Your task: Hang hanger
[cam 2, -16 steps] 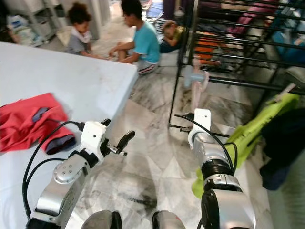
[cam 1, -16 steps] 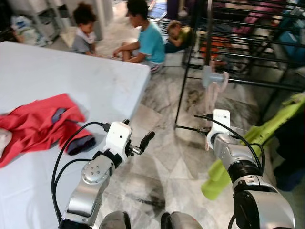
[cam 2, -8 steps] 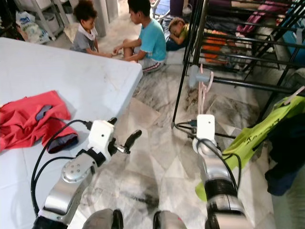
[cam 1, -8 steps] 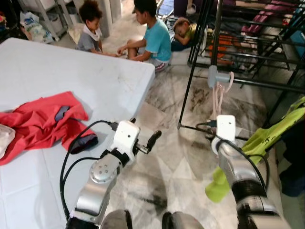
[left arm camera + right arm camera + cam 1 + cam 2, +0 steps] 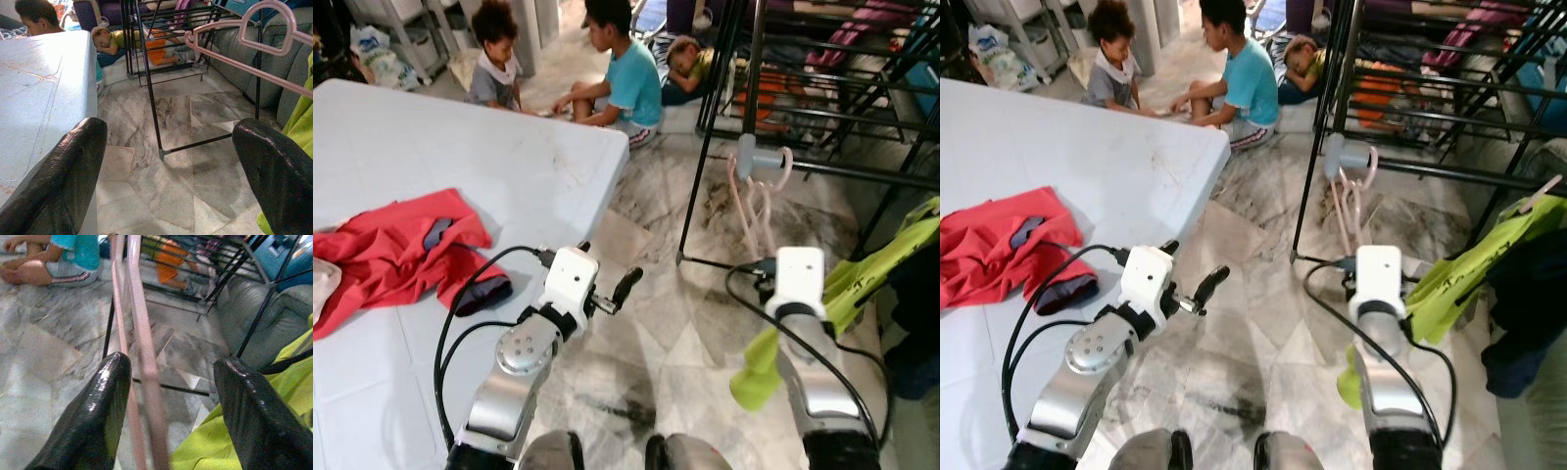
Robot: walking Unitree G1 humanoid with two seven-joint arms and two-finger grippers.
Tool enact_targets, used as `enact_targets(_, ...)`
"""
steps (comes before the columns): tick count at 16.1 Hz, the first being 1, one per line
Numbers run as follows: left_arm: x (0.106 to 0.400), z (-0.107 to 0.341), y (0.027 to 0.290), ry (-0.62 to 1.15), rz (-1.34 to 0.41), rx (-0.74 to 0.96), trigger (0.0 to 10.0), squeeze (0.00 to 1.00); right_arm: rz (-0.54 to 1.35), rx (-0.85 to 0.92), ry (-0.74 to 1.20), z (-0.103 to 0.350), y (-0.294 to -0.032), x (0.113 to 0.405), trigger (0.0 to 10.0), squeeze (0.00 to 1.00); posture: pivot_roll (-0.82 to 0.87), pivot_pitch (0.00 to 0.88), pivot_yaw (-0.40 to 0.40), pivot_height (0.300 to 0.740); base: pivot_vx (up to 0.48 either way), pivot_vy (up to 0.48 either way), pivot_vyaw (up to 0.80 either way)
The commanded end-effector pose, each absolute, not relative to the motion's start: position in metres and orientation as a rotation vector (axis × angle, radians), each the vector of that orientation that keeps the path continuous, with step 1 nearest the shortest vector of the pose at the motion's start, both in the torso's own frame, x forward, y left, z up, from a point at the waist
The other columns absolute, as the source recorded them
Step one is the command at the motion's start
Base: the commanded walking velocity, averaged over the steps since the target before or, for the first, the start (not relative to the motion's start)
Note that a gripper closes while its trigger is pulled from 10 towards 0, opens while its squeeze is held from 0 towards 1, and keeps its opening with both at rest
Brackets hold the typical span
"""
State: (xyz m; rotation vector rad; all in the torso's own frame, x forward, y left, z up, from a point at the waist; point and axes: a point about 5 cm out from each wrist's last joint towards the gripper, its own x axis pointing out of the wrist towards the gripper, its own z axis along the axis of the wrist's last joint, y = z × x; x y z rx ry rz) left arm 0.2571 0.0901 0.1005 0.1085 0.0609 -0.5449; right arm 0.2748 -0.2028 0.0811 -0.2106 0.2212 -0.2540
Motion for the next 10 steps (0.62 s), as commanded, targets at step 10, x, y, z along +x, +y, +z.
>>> enact_targets(10, 0.255, 0.101, 0.095, 0.051, -0.545, 0.131, 10.0, 0.00, -0.270, -0.253, 0.120, 0.100, -0.206, 0.257, 10.0, 1.00, -0.02, 0.084, 0.009, 0.740, 0.000, 0.000, 0.00)
